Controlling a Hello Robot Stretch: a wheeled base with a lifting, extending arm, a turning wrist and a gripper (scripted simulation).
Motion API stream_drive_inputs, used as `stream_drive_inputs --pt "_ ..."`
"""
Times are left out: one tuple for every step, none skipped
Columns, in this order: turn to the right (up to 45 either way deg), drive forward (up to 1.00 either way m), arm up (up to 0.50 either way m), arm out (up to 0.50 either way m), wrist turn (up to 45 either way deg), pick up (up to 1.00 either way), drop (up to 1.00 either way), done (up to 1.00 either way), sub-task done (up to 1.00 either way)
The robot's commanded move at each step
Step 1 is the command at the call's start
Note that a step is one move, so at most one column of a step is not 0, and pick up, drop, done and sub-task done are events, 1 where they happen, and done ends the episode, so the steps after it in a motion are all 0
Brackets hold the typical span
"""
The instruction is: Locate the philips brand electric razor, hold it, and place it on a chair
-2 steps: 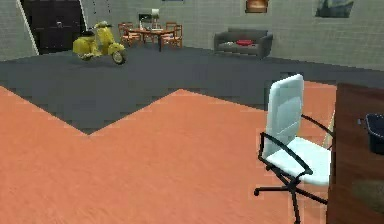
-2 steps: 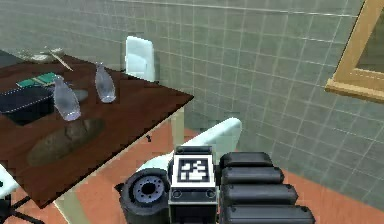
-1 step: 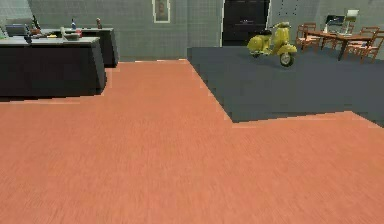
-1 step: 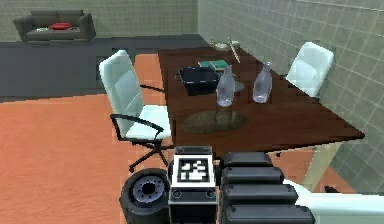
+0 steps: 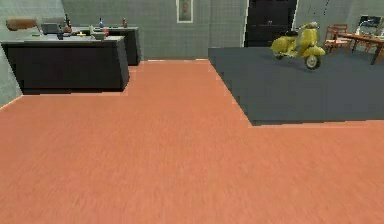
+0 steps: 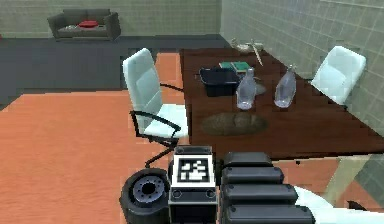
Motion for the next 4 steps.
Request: stream_drive_inputs --pt "45.0 0.0 0.0 0.0 0.0 0.0 0.0 0.0 0.0" --pt "45.0 0.0 0.0 0.0 0.0 0.0 0.0 0.0 0.0" --pt "30.0 0.0 0.0 0.0 0.0 0.0 0.0 0.0 0.0" --pt "-45.0 0.0 0.0 0.0 0.0 0.0 0.0 0.0 0.0"
